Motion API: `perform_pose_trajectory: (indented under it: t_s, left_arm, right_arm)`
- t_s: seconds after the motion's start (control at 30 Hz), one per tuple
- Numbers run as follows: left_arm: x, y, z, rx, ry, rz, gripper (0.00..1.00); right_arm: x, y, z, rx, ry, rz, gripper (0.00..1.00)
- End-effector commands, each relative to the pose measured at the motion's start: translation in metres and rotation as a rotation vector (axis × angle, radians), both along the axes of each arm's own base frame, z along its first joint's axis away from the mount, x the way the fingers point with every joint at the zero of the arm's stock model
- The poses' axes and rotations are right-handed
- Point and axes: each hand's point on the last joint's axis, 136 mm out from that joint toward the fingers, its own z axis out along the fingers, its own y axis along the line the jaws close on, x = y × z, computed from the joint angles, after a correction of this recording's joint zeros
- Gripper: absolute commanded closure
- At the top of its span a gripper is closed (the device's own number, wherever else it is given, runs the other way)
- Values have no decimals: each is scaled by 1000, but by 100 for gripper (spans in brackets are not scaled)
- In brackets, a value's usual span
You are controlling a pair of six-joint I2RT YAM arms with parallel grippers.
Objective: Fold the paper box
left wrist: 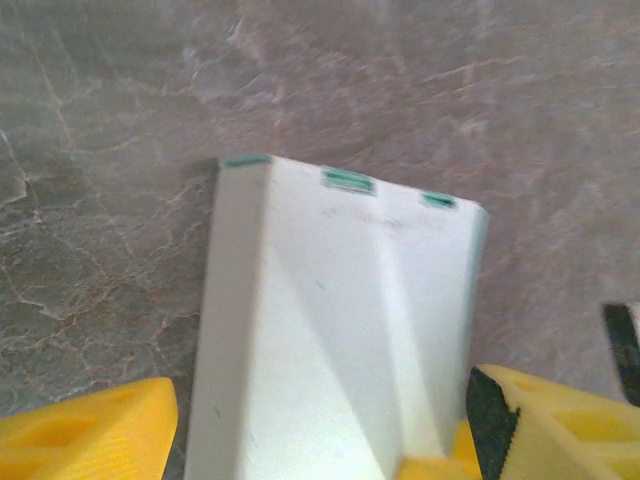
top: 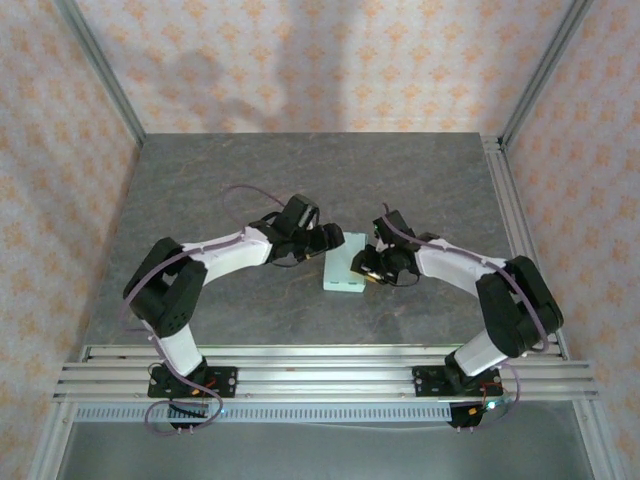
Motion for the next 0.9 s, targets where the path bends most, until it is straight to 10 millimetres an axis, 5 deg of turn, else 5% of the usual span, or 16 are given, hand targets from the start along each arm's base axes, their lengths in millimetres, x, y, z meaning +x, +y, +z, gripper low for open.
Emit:
perform_pose_trajectory:
  t_s: [0.0, 0.13, 0.23, 0.6, 0.87]
  left_arm:
    - [-6, 14, -4, 47, 9, 12, 23]
    - [-16, 22, -21, 68, 46, 23, 23]
    - [-21, 18, -32, 55, 78, 6, 23]
    - [-34, 16, -62, 60, 157, 4, 51]
    - [-40, 19, -74, 70, 184, 5, 55]
  right_arm:
    - [13, -16, -9, -83, -23, 3, 61]
    - [19, -25, 8, -100, -71, -17, 37]
    - [10, -30, 9, -88, -58, -43, 30]
    - [-15, -15, -1, 49, 24, -83, 36]
    - [-11, -6, -9, 66, 34, -74, 54]
